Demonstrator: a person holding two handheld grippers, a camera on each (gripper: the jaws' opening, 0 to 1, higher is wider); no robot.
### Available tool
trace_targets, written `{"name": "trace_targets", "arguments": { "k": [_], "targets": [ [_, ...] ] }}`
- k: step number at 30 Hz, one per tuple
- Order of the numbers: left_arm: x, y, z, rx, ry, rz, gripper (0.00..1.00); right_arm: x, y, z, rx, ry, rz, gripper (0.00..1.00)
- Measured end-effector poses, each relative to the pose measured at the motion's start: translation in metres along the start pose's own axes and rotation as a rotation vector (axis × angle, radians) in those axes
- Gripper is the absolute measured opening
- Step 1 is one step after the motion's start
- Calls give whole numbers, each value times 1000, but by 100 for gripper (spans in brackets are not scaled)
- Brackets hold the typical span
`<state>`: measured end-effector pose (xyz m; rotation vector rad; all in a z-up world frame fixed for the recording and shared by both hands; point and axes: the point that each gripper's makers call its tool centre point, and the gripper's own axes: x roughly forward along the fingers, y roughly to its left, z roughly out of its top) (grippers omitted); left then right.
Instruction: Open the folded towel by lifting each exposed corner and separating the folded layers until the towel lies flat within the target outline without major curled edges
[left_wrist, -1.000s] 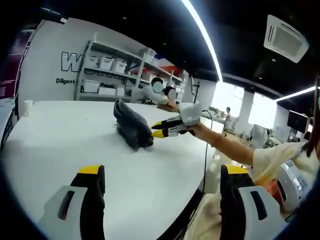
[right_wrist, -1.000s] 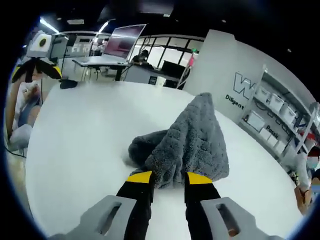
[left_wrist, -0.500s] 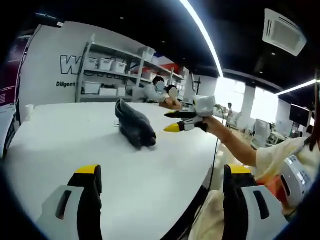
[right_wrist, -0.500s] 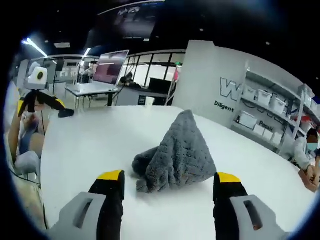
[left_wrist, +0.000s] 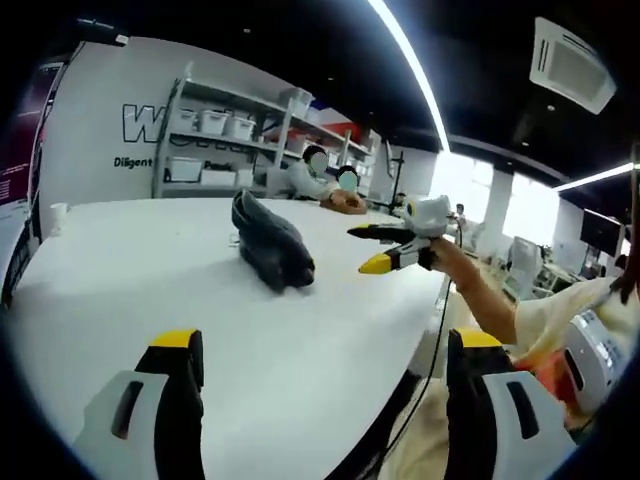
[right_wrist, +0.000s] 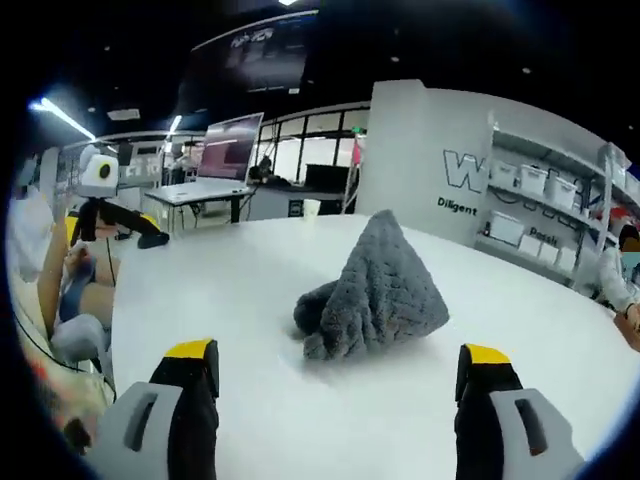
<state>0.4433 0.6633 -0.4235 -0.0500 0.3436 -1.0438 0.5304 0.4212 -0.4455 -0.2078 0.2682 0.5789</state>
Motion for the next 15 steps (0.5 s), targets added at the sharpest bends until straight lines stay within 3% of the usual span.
{"name": "trace_targets", "arguments": {
  "k": [15],
  "targets": [
    [14, -5, -3, 40, 18, 6, 99, -14, -5, -15, 61, 10, 9, 99]
  ]
}}
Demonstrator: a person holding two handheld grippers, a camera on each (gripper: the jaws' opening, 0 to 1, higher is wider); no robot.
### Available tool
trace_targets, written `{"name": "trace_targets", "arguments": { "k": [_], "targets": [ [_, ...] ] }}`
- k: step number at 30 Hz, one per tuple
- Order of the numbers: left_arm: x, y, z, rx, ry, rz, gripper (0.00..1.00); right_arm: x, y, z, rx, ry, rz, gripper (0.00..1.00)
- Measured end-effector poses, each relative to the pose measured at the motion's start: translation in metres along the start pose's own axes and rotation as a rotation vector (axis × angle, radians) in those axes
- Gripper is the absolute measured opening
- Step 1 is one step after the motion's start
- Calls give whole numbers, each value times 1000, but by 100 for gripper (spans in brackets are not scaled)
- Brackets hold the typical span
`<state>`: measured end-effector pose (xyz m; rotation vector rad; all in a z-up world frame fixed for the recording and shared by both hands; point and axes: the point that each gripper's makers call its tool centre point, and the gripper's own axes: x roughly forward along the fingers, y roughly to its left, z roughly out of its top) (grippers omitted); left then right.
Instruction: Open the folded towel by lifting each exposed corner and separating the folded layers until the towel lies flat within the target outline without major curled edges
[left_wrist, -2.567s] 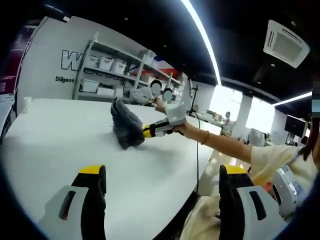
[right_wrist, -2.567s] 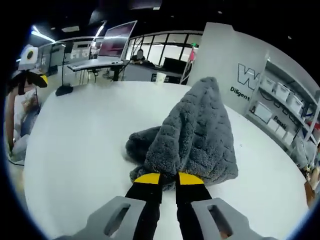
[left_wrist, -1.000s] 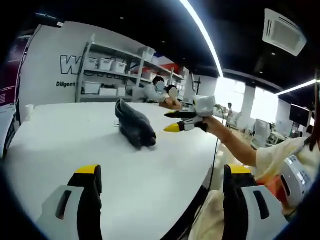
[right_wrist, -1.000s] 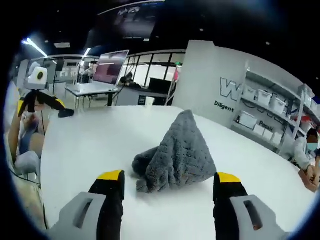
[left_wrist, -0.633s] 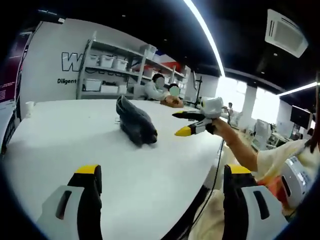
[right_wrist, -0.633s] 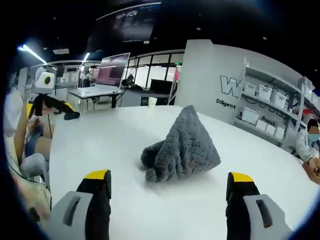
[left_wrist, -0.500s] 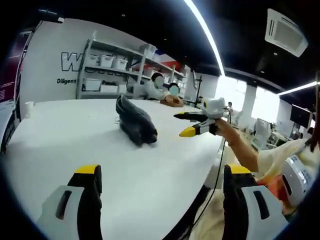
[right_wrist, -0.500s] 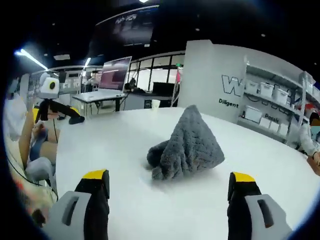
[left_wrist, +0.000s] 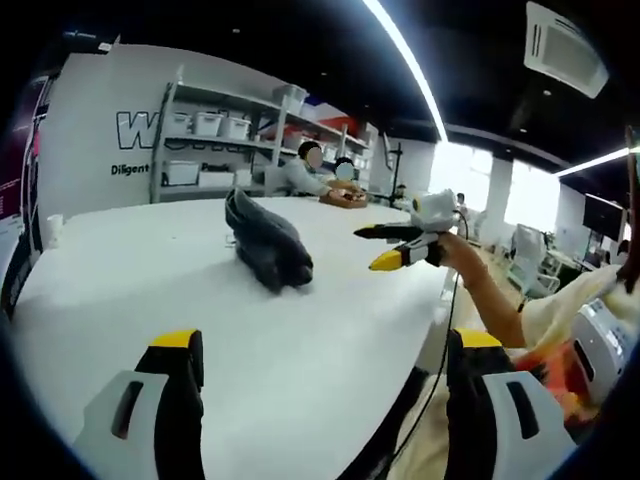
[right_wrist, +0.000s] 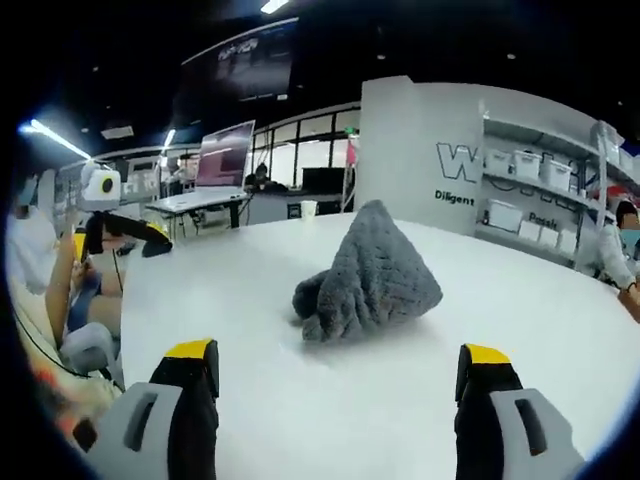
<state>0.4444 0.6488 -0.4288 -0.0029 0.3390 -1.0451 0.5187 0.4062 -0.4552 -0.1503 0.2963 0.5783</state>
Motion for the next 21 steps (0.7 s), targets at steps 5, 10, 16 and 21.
{"name": "trace_targets", "arguments": {
  "k": [5, 10, 16, 21],
  "targets": [
    [-2, 2, 2, 0, -5, 8, 99, -9, -3, -1, 4, 17, 4, 99],
    [-2, 3, 0, -10, -1, 16, 99, -15, -5, 0, -5, 13, -6, 99],
    [7, 6, -4, -37, 4, 16, 99, -14, -5, -1, 9, 15, -2, 99],
    [14, 7, -12, -41, 38, -1, 99, -11, -3, -7, 8, 38, 10, 99]
  ]
}}
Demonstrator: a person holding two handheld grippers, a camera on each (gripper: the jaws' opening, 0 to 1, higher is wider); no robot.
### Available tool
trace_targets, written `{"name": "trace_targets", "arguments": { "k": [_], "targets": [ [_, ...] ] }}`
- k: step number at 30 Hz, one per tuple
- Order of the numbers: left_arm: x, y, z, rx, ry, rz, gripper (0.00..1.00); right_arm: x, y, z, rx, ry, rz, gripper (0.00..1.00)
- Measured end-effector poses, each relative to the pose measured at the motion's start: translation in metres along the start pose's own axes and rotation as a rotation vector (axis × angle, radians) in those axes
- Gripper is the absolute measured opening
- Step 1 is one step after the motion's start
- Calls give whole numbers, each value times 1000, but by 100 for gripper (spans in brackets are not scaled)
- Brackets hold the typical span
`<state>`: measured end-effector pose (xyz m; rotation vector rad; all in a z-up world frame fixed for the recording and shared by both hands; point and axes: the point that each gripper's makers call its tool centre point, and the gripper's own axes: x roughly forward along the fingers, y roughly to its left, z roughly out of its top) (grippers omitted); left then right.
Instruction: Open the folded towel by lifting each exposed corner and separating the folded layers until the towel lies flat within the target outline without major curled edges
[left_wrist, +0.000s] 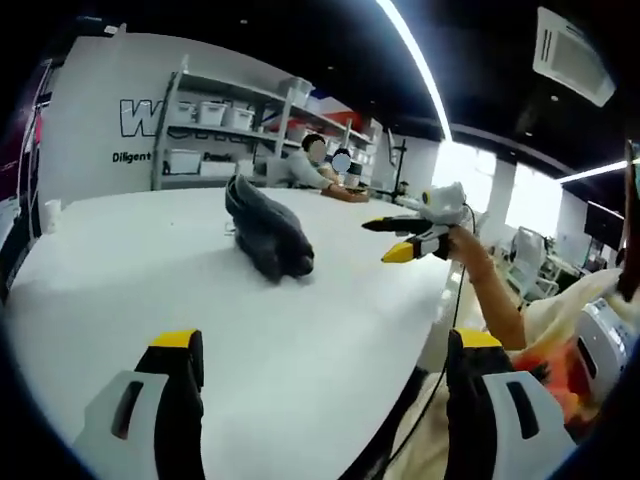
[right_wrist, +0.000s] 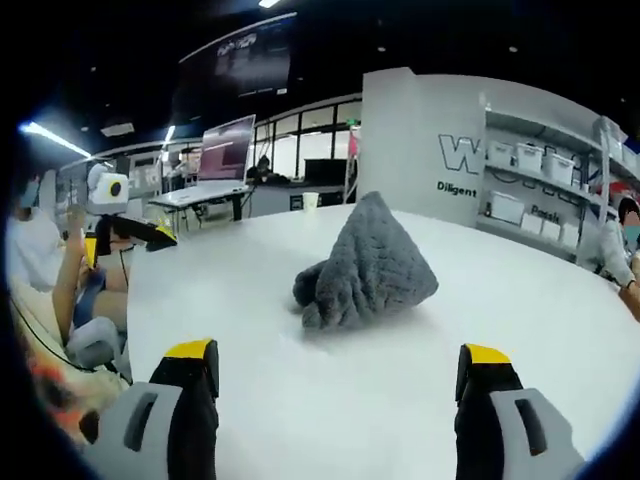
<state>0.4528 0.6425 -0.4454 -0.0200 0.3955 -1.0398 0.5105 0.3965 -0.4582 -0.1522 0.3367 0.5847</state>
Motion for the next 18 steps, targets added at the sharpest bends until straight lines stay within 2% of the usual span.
{"name": "trace_targets", "arguments": {
  "k": [7, 9, 15, 18],
  "targets": [
    [6, 2, -3, -13, 10, -6, 99, 1, 0, -1, -3, 4, 5, 99],
    [7, -2, -4, -38, 12, -22, 99, 1, 1, -2, -1, 8, 12, 99],
    [12, -10, -8, 0, 45, -20, 99, -3, -2, 1, 8, -11, 14, 99],
    [13, -15, -6, -5, 36, -43, 99, -7, -5, 4, 6, -19, 7, 99]
  ]
}}
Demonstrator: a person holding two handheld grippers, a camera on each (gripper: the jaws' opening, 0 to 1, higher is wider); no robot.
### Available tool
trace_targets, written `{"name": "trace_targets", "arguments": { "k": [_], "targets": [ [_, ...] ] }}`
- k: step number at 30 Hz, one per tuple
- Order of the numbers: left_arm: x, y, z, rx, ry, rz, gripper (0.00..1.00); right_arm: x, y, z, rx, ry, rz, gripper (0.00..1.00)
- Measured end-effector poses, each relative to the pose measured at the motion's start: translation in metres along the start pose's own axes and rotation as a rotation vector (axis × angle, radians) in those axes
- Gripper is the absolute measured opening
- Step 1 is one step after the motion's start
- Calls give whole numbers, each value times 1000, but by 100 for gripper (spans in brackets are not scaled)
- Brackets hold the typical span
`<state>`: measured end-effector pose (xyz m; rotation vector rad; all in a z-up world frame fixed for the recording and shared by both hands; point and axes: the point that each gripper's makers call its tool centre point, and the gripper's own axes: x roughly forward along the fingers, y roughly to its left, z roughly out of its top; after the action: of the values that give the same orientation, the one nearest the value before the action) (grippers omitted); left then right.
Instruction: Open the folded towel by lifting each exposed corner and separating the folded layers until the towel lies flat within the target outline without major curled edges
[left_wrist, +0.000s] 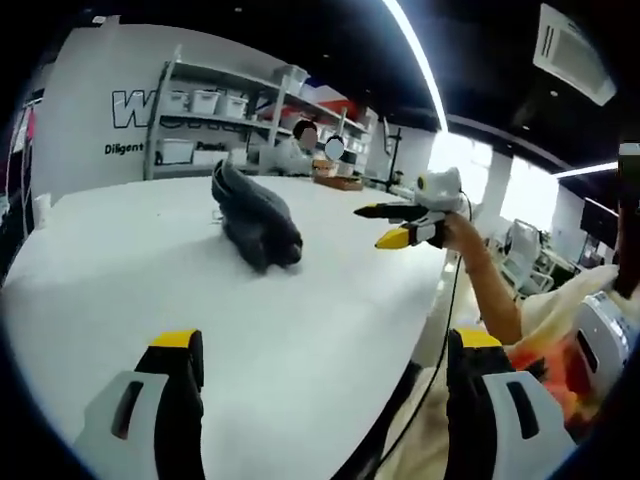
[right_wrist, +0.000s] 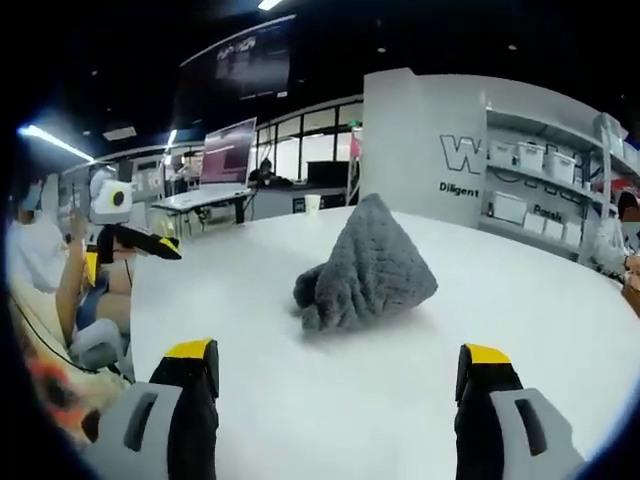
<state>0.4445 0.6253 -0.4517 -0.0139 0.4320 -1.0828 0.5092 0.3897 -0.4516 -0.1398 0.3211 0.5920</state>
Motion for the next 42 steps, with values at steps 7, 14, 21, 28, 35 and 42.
{"name": "trace_targets", "arguments": {
  "k": [7, 14, 21, 28, 35, 42],
  "targets": [
    [4, 1, 13, 40, -6, 37, 99, -5, -4, 5, 0, -17, -1, 99],
    [11, -14, 27, 63, -5, 9, 99, -11, -4, 10, 4, -34, 0, 99],
    [25, -10, 46, 59, -6, 11, 99, -18, -3, 15, -8, -45, 0, 99],
    [41, -5, 74, 41, -49, 36, 99, -22, 2, 18, -22, -54, 9, 99],
    [69, 12, 86, 44, -27, 76, 99, -21, 0, 16, -17, -45, 13, 99],
    [95, 40, 86, 26, -25, 110, 99, -20, 1, 17, -21, -46, 19, 99]
  ]
}}
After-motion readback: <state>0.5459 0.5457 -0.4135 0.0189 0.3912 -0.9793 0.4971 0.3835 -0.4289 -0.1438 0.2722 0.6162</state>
